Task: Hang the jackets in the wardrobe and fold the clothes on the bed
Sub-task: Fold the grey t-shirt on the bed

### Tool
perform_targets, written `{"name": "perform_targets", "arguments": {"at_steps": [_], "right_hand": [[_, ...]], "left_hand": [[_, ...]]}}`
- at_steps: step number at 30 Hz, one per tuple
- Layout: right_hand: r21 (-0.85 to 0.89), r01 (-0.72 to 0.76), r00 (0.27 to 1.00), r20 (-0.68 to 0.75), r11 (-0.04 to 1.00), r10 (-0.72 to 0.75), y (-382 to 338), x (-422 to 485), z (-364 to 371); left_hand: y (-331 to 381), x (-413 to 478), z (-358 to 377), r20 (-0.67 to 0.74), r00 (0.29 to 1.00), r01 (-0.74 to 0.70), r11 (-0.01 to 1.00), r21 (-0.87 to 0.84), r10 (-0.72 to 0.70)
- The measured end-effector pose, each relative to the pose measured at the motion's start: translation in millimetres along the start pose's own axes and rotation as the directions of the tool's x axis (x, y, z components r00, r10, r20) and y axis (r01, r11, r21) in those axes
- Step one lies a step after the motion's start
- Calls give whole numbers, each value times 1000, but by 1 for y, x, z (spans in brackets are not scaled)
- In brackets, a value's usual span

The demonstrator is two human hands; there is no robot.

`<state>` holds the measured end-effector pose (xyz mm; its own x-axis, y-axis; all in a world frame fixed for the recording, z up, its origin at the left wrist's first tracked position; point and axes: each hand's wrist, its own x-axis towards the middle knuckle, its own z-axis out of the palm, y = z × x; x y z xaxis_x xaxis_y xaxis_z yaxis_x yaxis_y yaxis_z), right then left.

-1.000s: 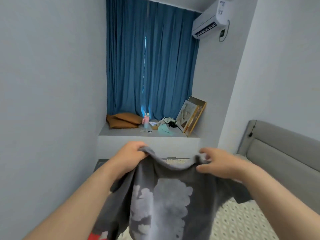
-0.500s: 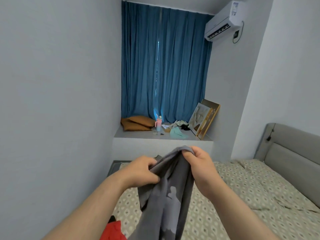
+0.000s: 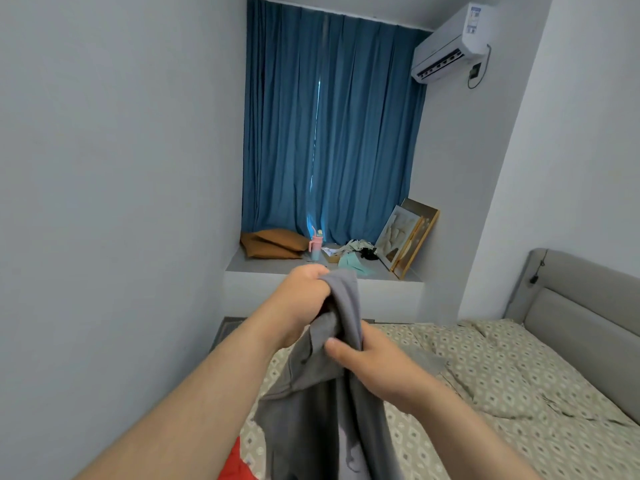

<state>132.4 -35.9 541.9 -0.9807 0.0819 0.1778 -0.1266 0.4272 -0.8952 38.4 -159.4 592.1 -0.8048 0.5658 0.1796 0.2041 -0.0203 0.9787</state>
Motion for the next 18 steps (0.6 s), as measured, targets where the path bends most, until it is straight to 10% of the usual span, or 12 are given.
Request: {"name": "perform_targets", "arguments": {"at_steps": [6, 14, 18], "right_hand": [[412, 87, 929, -363, 907, 76, -12, 7, -19], [712, 99, 856, -418, 695, 306, -37, 15, -43], [709, 56, 831, -424, 703, 360, -32, 11, -51]], "left_hand": [[-23, -8, -21, 128, 989, -6, 907, -421, 67], [-138, -49, 1, 209, 972, 102, 994, 26, -105], [-128, -43, 0, 60, 993, 114, 984, -135, -106]]}}
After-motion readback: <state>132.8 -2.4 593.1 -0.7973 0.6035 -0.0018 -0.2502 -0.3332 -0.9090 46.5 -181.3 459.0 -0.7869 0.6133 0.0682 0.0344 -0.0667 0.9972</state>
